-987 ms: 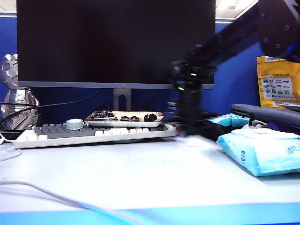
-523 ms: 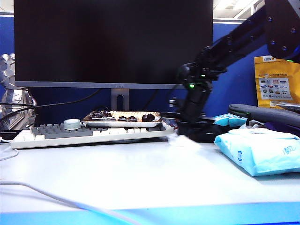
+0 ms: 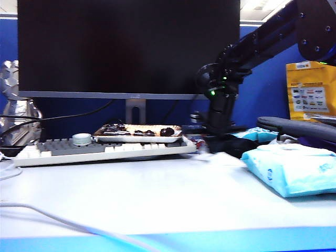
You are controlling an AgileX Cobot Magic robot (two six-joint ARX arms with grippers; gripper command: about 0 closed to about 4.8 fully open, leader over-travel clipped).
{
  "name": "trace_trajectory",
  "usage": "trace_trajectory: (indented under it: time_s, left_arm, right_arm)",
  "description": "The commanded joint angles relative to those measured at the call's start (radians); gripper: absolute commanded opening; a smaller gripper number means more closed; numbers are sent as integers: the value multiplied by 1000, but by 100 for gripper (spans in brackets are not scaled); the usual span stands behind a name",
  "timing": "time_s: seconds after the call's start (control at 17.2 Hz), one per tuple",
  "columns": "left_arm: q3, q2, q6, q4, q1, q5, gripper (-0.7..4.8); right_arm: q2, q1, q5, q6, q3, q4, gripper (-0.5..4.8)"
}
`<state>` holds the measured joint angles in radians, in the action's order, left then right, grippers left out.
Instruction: Use the wet wipes on the table to wipe the cherry juice off the table, then put the wipes back on the table.
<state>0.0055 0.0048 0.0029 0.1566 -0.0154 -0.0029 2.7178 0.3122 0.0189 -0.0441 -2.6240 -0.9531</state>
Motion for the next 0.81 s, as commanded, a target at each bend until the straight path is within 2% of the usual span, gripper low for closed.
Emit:
trace_trajectory:
  time_s: [0.06, 0.17, 0.23, 0.35, 0.41, 0.58, 0.7, 0.75, 0.81]
  left_arm:
    - [0, -3, -3, 13, 0, 3, -3]
    - [0, -3, -3, 13, 0, 3, -3]
    - [0, -3, -3, 13, 0, 3, -3]
    - [0, -3, -3, 13, 0, 3, -3]
    - [0, -3, -3, 13, 0, 3, -3]
    - [0, -3, -3, 13, 0, 3, -3]
    - [0, -3, -3, 13, 0, 3, -3]
    - [0, -3, -3, 13, 0, 3, -3]
    - [0, -3, -3, 13, -1, 3, -3]
  right_arm:
    - [37, 78, -238, 123, 22, -167, -5]
    - [37, 96, -57, 101, 23, -233, -5]
    - [37, 92, 86, 64, 23, -236, -5]
    - [38, 66, 266, 13, 23, -232, -5]
    - [38, 45, 296, -23, 23, -233, -5]
    - [37, -24, 276, -103, 23, -235, -5]
    - [37, -23, 130, -19, 22, -199, -5]
    - [37, -8, 12, 28, 22, -171, -5]
    - [37, 10, -32, 50, 22, -144, -5]
